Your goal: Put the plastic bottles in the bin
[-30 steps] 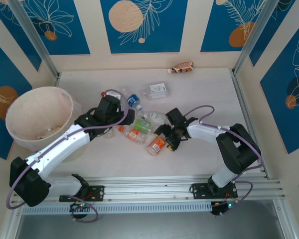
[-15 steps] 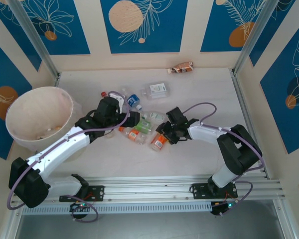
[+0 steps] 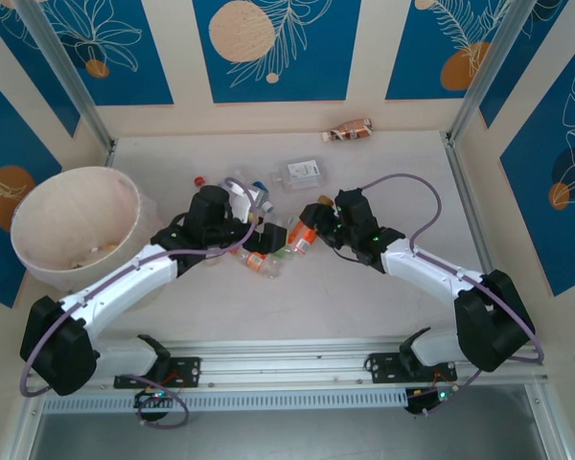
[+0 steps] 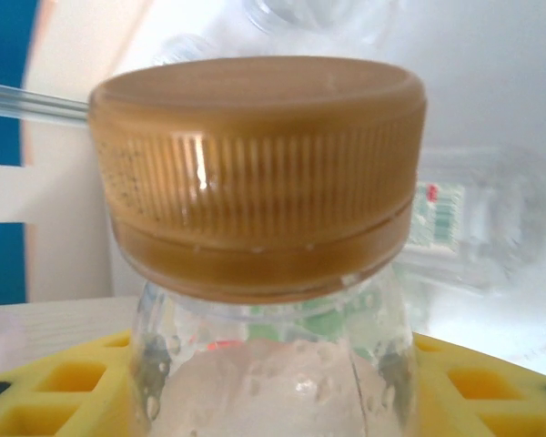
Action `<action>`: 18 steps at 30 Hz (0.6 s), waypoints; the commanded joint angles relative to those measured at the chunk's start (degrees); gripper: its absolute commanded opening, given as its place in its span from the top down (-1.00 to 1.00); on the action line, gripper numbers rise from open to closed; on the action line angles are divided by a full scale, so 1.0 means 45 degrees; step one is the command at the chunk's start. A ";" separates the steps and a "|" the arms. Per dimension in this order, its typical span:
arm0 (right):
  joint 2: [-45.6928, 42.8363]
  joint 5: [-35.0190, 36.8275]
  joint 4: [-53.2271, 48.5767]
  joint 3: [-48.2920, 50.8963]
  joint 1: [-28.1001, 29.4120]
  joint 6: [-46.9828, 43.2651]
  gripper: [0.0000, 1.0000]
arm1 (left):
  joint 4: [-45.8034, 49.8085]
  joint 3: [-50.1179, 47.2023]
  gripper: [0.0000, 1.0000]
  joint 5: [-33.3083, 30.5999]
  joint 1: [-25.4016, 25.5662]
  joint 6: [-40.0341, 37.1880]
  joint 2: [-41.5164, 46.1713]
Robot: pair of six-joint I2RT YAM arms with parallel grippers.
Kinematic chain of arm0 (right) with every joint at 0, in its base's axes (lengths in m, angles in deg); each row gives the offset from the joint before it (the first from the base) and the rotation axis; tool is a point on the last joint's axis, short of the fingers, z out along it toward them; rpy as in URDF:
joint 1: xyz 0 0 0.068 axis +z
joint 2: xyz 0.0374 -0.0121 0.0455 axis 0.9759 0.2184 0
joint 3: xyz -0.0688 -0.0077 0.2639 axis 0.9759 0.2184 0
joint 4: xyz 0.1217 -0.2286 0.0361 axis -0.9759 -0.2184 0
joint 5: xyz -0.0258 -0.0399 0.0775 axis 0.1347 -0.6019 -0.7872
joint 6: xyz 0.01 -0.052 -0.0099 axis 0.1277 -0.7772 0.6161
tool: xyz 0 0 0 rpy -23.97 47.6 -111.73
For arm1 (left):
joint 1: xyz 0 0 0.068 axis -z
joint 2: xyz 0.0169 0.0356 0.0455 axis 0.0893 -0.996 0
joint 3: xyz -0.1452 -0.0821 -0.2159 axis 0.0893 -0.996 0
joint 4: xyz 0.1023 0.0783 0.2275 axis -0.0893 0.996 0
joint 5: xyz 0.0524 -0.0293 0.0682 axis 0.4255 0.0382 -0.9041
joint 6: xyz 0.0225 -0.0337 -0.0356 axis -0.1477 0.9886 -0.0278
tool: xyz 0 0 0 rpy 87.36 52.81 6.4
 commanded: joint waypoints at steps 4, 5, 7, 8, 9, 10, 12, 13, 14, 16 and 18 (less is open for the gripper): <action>-0.0265 -0.0927 0.2266 -0.0124 -0.0122 -0.0381 0.14 | -0.0140 0.0448 -1.00 0.0595 0.0101 -0.0528 -0.0845; -0.0197 -0.1231 0.2409 -0.0183 -0.0108 -0.0417 0.14 | -0.0033 0.0532 -1.00 0.0126 0.0130 -0.0586 -0.1022; -0.0088 -0.1761 0.2734 -0.0266 -0.0129 -0.0448 0.14 | -0.0048 0.0585 -1.00 -0.0612 0.0155 -0.0637 -0.1296; -0.0046 -0.1995 0.2940 -0.0269 -0.0147 -0.0392 0.13 | -0.0046 0.0656 -1.00 -0.0683 0.0149 -0.0758 -0.1457; 0.0019 -0.2268 0.3200 -0.0269 -0.0138 -0.0354 0.13 | 0.0014 0.0779 -1.00 -0.0533 0.0161 -0.0958 -0.1609; 0.0068 -0.2503 0.3383 -0.0285 -0.0121 -0.0369 0.14 | 0.0042 0.0885 -1.00 -0.0416 0.0181 -0.1063 -0.1719; 0.0196 -0.2964 0.3609 -0.0400 -0.0084 -0.0461 0.13 | -0.0123 0.1025 -1.00 0.0016 0.0205 -0.1100 -0.1859; 0.0275 -0.3139 0.3687 -0.0458 -0.0066 -0.0512 0.13 | -0.0261 0.1060 -1.00 0.0221 0.0188 -0.1063 -0.1900; 0.0341 -0.3290 0.3733 -0.0518 -0.0057 -0.0545 0.13 | -0.0358 0.1094 -1.00 0.0386 0.0191 -0.0991 -0.1951; 0.0485 -0.3601 0.3907 -0.0579 -0.0015 -0.0494 0.13 | -0.0449 0.1141 -1.00 0.0398 0.0222 -0.0892 -0.2083; 0.0642 -0.3927 0.4124 -0.0659 0.0021 -0.0446 0.12 | -0.0217 0.1280 -1.00 0.0122 0.0225 -0.0970 -0.2233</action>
